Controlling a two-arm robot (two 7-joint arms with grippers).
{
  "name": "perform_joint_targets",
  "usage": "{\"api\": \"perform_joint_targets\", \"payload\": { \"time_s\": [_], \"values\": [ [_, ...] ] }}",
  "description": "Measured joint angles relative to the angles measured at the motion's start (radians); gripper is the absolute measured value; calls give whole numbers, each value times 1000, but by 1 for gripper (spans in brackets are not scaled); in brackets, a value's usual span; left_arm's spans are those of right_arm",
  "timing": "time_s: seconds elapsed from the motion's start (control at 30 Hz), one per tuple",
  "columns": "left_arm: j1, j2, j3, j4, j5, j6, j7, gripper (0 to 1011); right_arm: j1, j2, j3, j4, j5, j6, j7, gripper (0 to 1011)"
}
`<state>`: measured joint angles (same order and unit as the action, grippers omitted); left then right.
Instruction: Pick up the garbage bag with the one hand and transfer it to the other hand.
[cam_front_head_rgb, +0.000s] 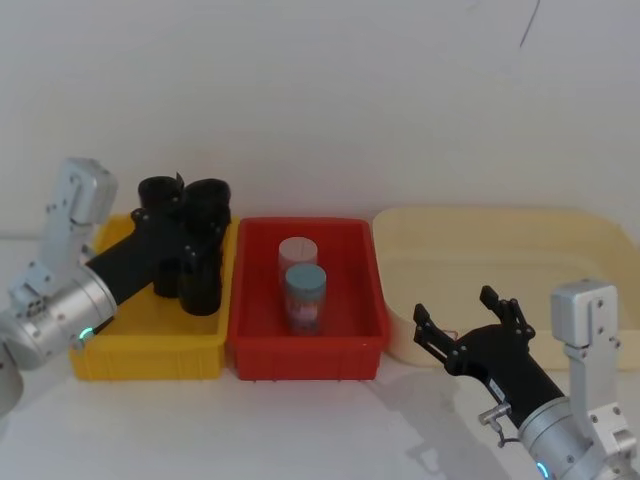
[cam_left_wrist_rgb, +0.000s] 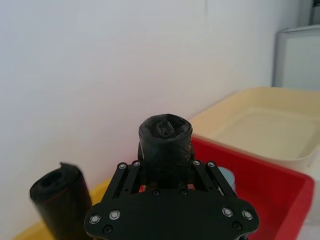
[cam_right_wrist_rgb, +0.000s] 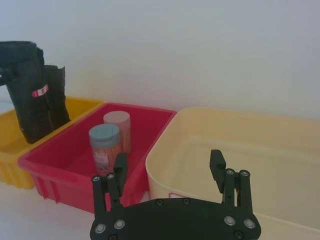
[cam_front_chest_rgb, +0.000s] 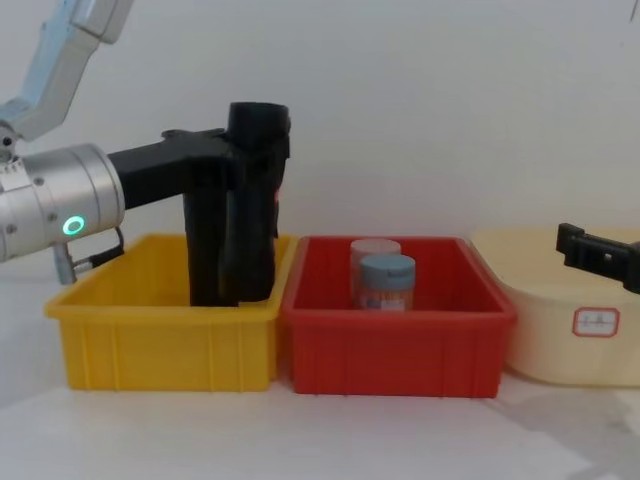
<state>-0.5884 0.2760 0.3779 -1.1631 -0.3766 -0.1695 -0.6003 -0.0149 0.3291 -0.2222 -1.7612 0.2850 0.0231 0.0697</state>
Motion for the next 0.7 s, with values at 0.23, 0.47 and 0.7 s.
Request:
{"api": "perform_joint_targets", "payload": {
  "time_s": [0.23, 0.47, 0.7],
  "values": [
    [-47, -14, 16, 40, -46, -7, -100, 378, 0, 0, 0, 0, 0, 0, 0, 1002],
    [-94, -32, 30, 94, -94, -21, -202, 378, 0, 0, 0, 0, 0, 0, 0, 1001],
    [-139, -53, 45, 146, -132, -39, -288, 378, 0, 0, 0, 0, 0, 0, 0, 1002]
  ]
}}
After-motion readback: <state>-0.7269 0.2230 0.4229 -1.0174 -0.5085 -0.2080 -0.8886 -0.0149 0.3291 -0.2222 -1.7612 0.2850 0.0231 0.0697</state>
